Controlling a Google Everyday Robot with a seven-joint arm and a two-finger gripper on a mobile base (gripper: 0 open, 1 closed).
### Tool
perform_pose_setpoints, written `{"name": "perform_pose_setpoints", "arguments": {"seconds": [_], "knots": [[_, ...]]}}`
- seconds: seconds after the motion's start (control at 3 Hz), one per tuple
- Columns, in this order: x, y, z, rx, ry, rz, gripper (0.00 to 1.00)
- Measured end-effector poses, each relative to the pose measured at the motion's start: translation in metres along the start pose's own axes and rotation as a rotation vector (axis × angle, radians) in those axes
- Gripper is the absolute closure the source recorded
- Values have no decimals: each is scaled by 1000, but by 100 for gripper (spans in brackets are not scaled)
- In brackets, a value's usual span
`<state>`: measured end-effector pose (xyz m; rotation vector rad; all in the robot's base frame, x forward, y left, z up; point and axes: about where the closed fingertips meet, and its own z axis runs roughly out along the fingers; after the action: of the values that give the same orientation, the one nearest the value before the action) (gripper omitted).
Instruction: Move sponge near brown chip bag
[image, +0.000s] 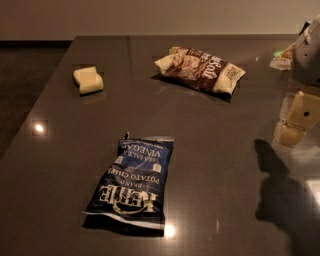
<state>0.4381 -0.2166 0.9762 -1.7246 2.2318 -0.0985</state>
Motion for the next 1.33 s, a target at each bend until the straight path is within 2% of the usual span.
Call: {"name": "perform_pose_setpoints", "arguments": {"seconds": [0.33, 0.67, 1.33], "knots": [[-3, -4, -1, 6, -5, 3, 0], [-32, -24, 9, 12, -53, -4, 0], [-113, -89, 45, 23, -164, 72, 0]]}}
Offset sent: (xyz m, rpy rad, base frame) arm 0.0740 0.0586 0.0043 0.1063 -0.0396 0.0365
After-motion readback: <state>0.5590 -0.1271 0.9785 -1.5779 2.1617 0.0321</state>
